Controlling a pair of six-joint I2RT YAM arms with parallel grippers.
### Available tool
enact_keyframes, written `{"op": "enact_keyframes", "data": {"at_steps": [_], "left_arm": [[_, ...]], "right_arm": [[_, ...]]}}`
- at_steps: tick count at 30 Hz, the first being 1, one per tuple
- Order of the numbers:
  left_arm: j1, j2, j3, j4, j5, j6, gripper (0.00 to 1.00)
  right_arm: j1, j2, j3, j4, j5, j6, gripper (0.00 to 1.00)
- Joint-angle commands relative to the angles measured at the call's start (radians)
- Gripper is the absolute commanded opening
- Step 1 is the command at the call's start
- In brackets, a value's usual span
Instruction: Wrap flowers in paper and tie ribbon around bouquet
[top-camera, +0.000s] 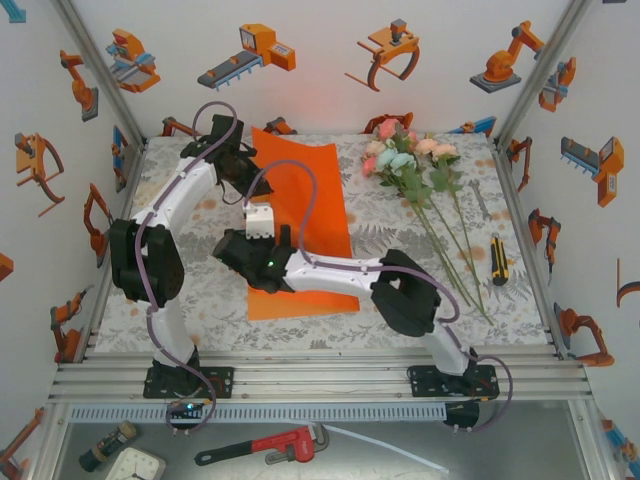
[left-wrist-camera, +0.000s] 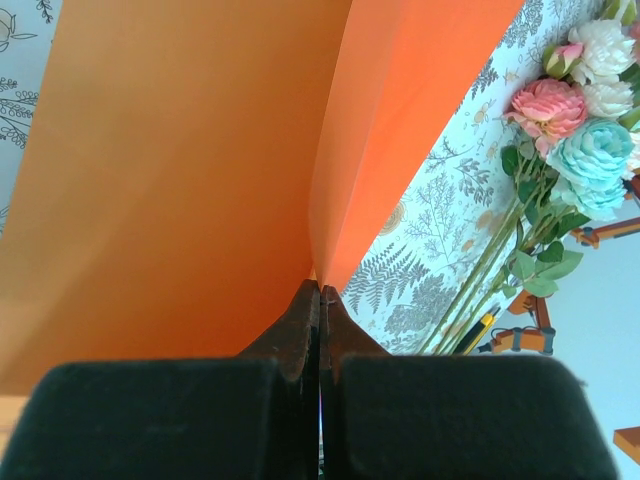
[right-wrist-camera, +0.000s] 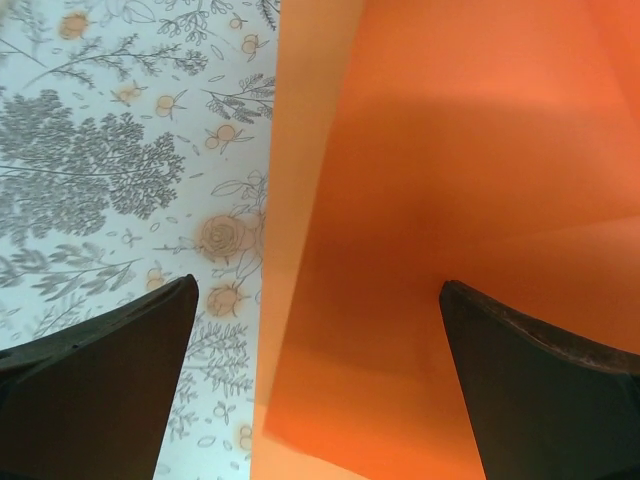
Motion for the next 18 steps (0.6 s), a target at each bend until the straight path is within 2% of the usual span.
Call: {"op": "enact_keyframes", "data": {"at_steps": [1, 4, 6, 12, 18], "left_arm": [[-0.002, -0.036, -0.004, -0.011, -0.016, -0.014, 0.00], [0.000, -0.035, -0.002, -0.012, -0.030, -0.007, 0.00], [0.001, -0.033, -0.002, -0.013, -0.037, -0.002, 0.00], [0.003, -0.016, -0.006, -0.002, -0.029, 0.000, 0.00], [0.005, -0.011, -0.008, 0.007, -0.036, 0.014, 0.00]], "right_arm": [[0.014, 0.066, 0.136, -0.207, 0.143, 0.002, 0.97], [0.028, 0.133, 0.219, -0.309, 0.228, 0.018, 0.93], [0.036, 0.171, 0.263, -0.372, 0.266, 0.019, 0.87], [0.044, 0.200, 0.273, -0.393, 0.315, -0.010, 0.71], [0.044, 0.162, 0.261, -0.394, 0.307, -0.020, 0.36]]}}
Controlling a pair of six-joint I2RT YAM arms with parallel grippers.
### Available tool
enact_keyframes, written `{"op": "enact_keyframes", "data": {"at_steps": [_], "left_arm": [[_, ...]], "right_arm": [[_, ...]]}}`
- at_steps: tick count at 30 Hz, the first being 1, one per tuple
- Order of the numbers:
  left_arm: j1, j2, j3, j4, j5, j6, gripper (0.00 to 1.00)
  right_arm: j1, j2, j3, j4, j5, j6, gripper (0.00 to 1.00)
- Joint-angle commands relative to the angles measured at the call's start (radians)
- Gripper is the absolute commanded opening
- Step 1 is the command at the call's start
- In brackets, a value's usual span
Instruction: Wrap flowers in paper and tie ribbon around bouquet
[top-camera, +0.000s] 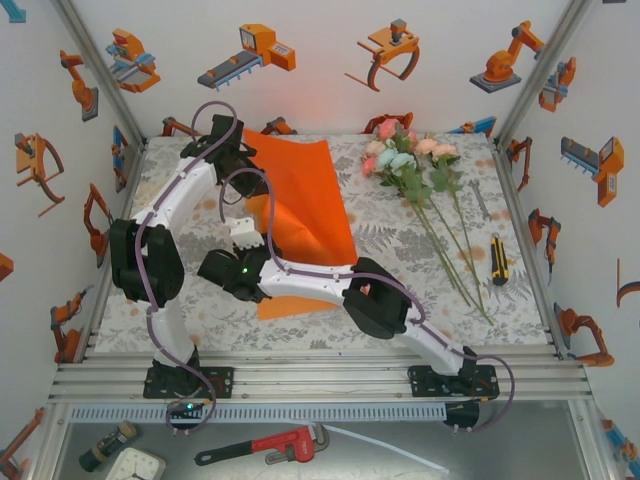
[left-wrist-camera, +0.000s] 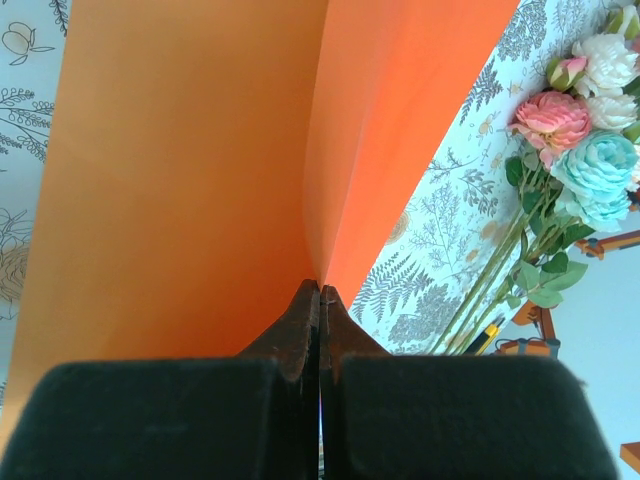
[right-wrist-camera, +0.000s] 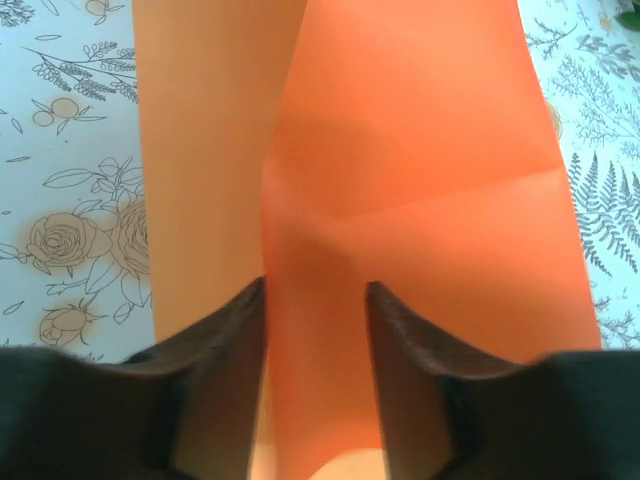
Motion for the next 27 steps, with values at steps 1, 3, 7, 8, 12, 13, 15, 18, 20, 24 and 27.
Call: {"op": "enact_keyframes", "data": {"at_steps": [1, 3, 7, 8, 12, 13, 15, 18, 20, 24, 27], "left_arm": [[0.006, -0.013, -0.007, 0.009, -0.015, 0.020, 0.00], [0.009, -0.011, -0.007, 0.017, -0.021, 0.040, 0.00], [0.025, -0.010, -0.009, 0.050, -0.007, 0.106, 0.10], [0.030, -0.015, -0.011, 0.057, -0.003, 0.127, 0.17], [0.050, -0.084, -0.042, 0.134, 0.003, 0.243, 0.44], [0.056, -0.122, -0.066, 0.160, -0.011, 0.262, 0.50], [0.069, -0.203, -0.129, 0.230, -0.009, 0.306, 0.62], [0.088, -0.342, -0.245, 0.302, -0.012, 0.349, 0.72], [0.091, -0.445, -0.352, 0.325, -0.049, 0.360, 0.72], [0.091, -0.609, -0.586, 0.374, -0.086, 0.336, 0.68], [0.074, -0.654, -0.764, 0.494, -0.037, 0.231, 0.58]], "right_arm": [[0.002, -0.043, 0.006, -0.019, 0.034, 0.004, 0.30], [0.003, -0.078, -0.034, 0.022, 0.013, -0.019, 0.14], [0.000, -0.160, -0.125, 0.122, -0.034, -0.085, 0.00], [0.000, -0.182, -0.144, 0.146, -0.047, -0.101, 0.00], [-0.008, -0.299, -0.255, 0.279, -0.163, -0.168, 0.00], [-0.016, -0.326, -0.283, 0.305, -0.208, -0.167, 0.00], [-0.032, -0.376, -0.323, 0.338, -0.275, -0.150, 0.00], [-0.051, -0.422, -0.343, 0.350, -0.311, -0.133, 0.00], [-0.064, -0.449, -0.346, 0.356, -0.336, -0.127, 0.00], [-0.093, -0.515, -0.343, 0.361, -0.379, -0.102, 0.00], [-0.128, -0.574, -0.362, 0.376, -0.418, -0.064, 0.00]]}}
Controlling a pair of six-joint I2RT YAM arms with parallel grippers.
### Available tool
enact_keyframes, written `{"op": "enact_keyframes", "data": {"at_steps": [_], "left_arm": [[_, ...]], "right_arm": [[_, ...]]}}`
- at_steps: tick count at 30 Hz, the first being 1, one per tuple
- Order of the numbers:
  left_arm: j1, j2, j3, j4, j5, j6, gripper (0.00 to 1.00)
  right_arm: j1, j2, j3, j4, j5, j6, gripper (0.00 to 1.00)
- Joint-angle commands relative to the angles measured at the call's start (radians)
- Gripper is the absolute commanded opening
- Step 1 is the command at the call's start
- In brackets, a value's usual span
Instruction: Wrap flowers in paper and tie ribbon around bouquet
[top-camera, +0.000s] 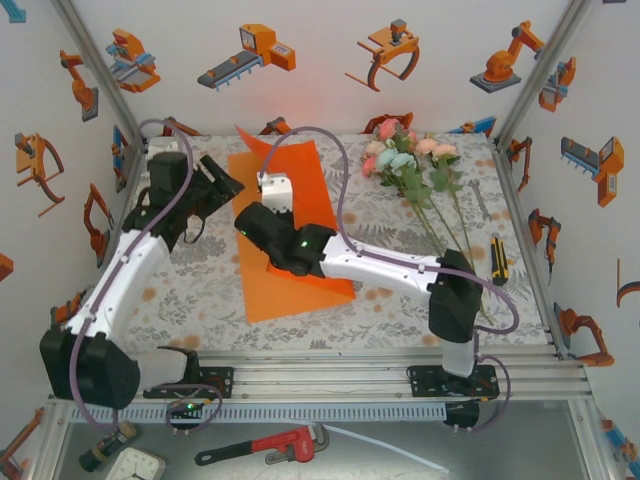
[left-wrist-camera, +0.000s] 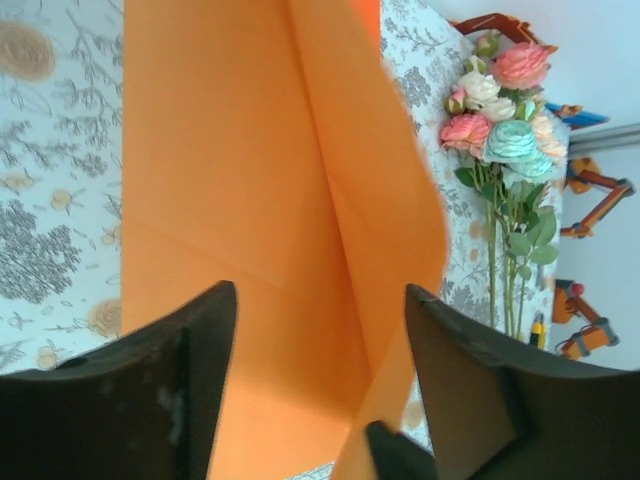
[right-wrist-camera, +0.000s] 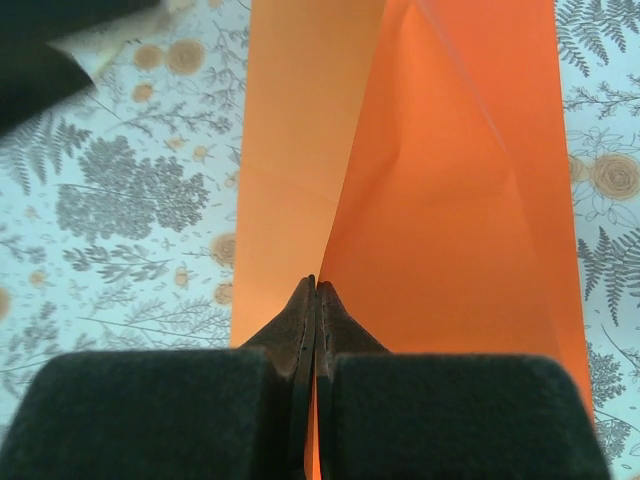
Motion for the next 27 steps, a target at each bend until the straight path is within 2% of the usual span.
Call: {"op": "enact_keyframes", "data": {"at_steps": [1, 7, 12, 16, 21, 27], "left_arm": [[-0.036, 0.028, -0.163, 0.123, 0.035, -0.080, 0.55], [-0.194, 0.291, -0.083, 0.090, 0.007, -0.079, 0.44], [-0.240, 0.491, -0.025, 0.088, -0.019, -0.114, 0.40], [-0.234, 0.566, -0.019, 0.038, -0.062, -0.125, 0.35], [-0.205, 0.601, -0.017, -0.003, -0.088, -0.117, 0.35], [-0.093, 0.581, 0.033, -0.074, -0.147, -0.019, 0.35]], "right_arm": [[-0.036, -0.094, -0.025, 0.039, -0.048, 0.061, 0.00], [-0.129, -0.223, -0.121, 0.054, -0.050, 0.145, 0.00], [-0.218, -0.321, -0.242, 0.059, -0.087, 0.240, 0.00], [-0.273, -0.407, -0.344, 0.050, -0.102, 0.288, 0.00], [-0.336, -0.524, -0.452, -0.031, -0.064, 0.339, 0.00], [-0.378, -0.696, -0.637, -0.200, -0.033, 0.408, 0.00]]}}
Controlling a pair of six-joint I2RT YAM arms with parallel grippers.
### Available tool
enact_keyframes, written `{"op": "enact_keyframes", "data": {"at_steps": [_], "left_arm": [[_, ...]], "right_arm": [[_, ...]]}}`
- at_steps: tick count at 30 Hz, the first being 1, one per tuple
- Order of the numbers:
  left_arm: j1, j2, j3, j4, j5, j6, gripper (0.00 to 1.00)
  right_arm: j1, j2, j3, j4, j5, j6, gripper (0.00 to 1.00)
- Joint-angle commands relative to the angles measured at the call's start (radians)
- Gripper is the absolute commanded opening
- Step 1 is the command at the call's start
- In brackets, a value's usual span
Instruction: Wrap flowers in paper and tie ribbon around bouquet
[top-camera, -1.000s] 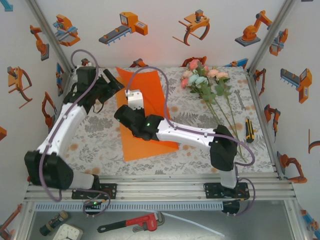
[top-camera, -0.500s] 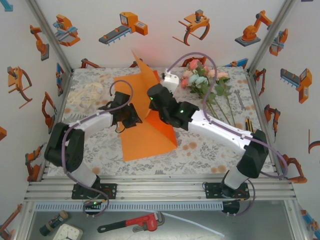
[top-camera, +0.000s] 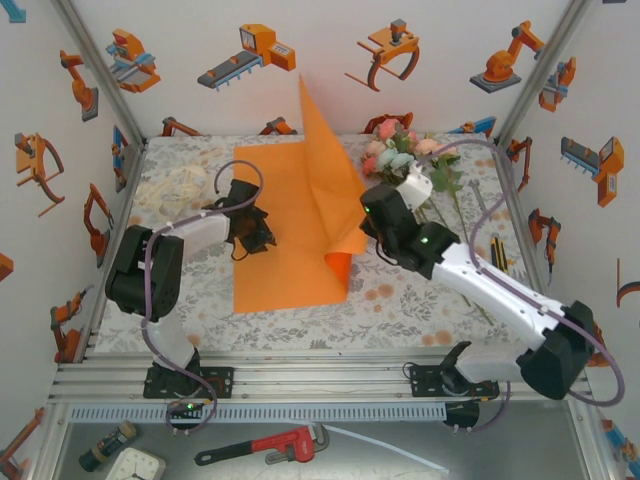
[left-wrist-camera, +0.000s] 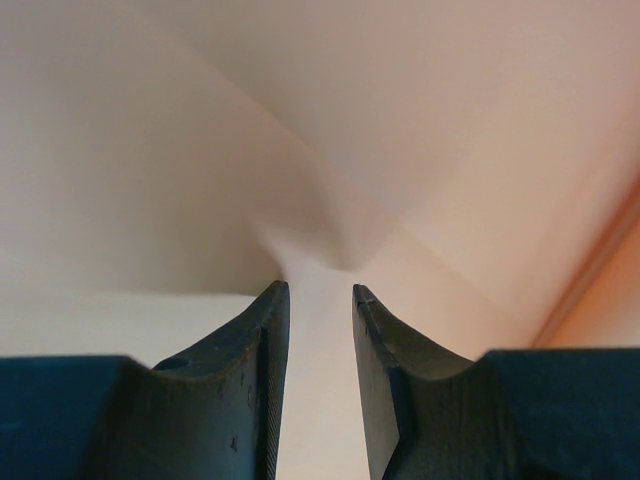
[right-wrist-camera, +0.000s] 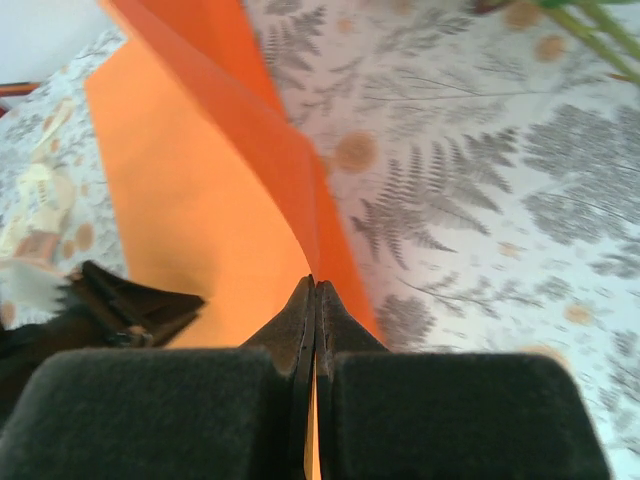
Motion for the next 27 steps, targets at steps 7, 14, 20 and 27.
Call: {"op": "enact_keyframes", "data": {"at_steps": [7, 14, 20, 27], "left_arm": [[0.165, 0.073, 0.222, -0.158, -0.137, 0.224, 0.42], [0.188, 0.036, 0.361, -0.169, -0.076, 0.300, 0.51], [0.118, -0.145, 0.204, -0.224, -0.128, 0.212, 0.51], [0.033, -0.266, -0.040, -0.262, -0.225, 0.103, 0.39]], "right_arm": [[0.019, -0.207, -0.356, -0.080, -0.239, 0.114, 0.02], [0.065, -0.272, -0.326, -0.115, -0.283, -0.088, 0.52], [-0.077, -0.086, -0.094, -0.047, -0.430, -0.491, 0.59], [-0.257, 0.359, 0.220, 0.030, -0.694, -0.771, 0.31]]}}
